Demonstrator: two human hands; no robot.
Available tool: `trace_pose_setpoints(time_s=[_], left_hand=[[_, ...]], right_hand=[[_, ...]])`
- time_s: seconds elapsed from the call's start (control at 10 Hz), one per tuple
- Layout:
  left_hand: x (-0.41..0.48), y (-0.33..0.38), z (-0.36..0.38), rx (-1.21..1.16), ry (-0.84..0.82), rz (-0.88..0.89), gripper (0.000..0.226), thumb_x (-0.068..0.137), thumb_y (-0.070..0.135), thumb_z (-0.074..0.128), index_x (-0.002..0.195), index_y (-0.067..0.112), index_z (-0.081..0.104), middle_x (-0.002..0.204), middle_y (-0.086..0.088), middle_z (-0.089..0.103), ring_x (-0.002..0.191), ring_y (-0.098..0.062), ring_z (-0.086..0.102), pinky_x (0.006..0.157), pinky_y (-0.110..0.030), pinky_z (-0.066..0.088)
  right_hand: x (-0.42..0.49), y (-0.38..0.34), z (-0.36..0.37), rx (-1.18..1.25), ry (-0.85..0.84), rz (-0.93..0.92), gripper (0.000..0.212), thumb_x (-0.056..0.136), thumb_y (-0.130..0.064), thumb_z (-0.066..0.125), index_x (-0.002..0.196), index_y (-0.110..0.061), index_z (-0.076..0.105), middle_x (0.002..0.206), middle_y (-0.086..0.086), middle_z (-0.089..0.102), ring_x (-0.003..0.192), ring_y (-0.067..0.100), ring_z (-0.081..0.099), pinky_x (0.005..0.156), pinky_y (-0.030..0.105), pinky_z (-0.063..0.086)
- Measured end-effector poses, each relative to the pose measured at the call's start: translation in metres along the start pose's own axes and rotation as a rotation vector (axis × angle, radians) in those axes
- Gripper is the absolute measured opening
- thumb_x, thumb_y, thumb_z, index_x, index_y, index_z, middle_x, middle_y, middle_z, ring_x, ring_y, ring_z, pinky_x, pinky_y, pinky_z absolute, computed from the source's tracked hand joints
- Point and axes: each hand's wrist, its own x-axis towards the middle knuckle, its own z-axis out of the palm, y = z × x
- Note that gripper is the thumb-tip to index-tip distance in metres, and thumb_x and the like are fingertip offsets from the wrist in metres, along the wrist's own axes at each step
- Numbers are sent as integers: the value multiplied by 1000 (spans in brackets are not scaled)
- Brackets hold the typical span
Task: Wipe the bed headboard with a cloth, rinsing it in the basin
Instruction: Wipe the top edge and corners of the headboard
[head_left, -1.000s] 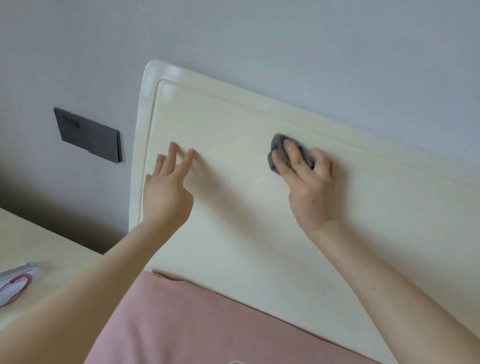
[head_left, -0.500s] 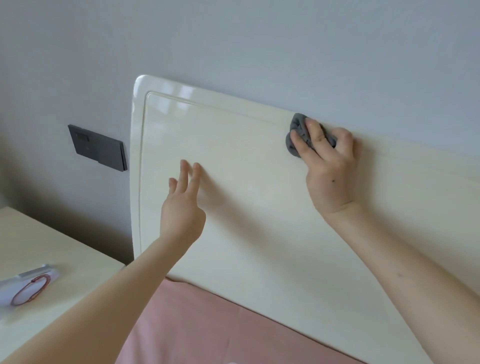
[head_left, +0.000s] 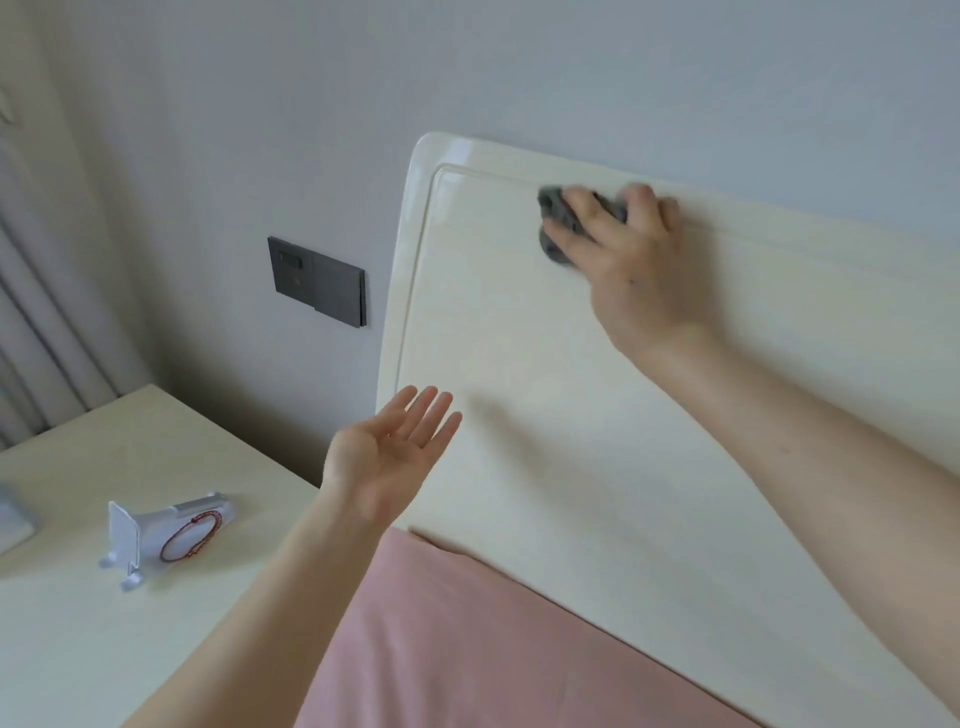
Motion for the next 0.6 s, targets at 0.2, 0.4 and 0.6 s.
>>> trace_pose_setpoints(time_s=[0.2, 0.4, 0.6], left_hand=[[-1, 22, -28, -190, -151, -108, 42, 96, 19, 33, 119, -9, 55, 120, -27, 60, 116, -41, 55, 102, -54, 37], [-19, 47, -53, -20, -136, -134, 46, 97, 26, 30, 113, -7, 60, 118, -22, 64, 106, -38, 63, 95, -53, 46], [-72, 55, -72, 607, 60, -95, 25, 90, 11, 49, 107, 7, 66, 107, -7, 72, 101, -25, 65, 86, -37, 50]], right_hand=[[-31, -101, 57, 133, -144, -206, 34, 93, -4, 35, 105, -11, 65, 116, 2, 65, 89, 26, 38, 70, 36, 34], [-204, -142, 10, 171, -677, -320, 57, 87, 3, 19, 89, -19, 72, 103, -7, 63, 80, 23, 37, 68, 31, 29], [-127, -177, -107, 1666, -741, 1510, 55, 80, 21, 39, 89, -23, 70, 87, -5, 67, 77, 16, 55, 62, 16, 41]])
